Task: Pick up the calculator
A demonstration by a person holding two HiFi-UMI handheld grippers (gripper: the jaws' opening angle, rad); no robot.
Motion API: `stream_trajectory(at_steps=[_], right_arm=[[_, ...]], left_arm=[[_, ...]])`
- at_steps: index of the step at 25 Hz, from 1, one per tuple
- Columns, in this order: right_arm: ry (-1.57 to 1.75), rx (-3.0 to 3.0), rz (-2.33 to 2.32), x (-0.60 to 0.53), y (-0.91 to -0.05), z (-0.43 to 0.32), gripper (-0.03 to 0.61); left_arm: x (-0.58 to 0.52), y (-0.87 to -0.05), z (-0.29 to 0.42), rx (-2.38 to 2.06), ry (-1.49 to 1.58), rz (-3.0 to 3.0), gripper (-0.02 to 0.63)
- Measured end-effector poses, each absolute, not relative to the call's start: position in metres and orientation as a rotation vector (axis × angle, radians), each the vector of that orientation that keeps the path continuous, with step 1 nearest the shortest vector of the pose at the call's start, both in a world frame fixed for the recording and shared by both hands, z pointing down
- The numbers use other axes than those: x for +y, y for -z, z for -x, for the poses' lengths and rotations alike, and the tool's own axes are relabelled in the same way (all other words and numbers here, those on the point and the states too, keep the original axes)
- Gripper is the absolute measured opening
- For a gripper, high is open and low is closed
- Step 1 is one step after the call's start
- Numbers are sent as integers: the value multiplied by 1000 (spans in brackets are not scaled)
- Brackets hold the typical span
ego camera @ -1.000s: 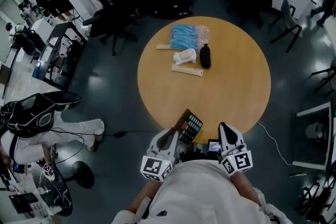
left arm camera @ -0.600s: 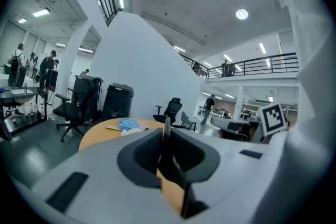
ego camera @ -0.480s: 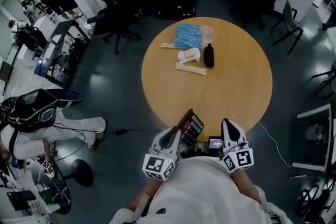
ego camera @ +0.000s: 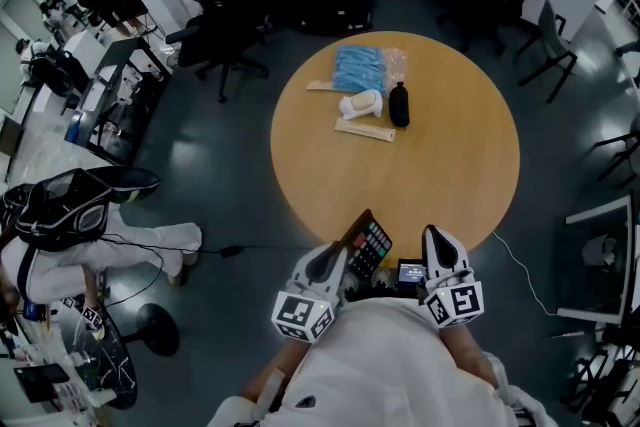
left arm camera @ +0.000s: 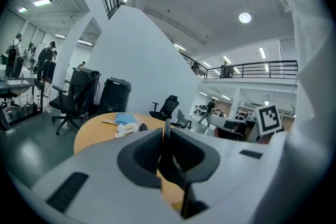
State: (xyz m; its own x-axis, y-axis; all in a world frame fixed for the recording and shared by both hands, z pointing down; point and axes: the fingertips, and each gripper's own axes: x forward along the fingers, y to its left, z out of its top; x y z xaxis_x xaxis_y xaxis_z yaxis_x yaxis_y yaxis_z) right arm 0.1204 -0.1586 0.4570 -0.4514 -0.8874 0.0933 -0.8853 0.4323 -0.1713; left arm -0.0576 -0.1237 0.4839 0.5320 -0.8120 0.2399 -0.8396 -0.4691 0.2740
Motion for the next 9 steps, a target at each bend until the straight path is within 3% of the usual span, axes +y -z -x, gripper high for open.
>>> stream_trajectory(at_steps=[9], right_arm=[[306, 2665, 1623, -159, -459, -115, 14]], left_arm=[[-123, -487, 57, -1354, -111, -2417, 52]])
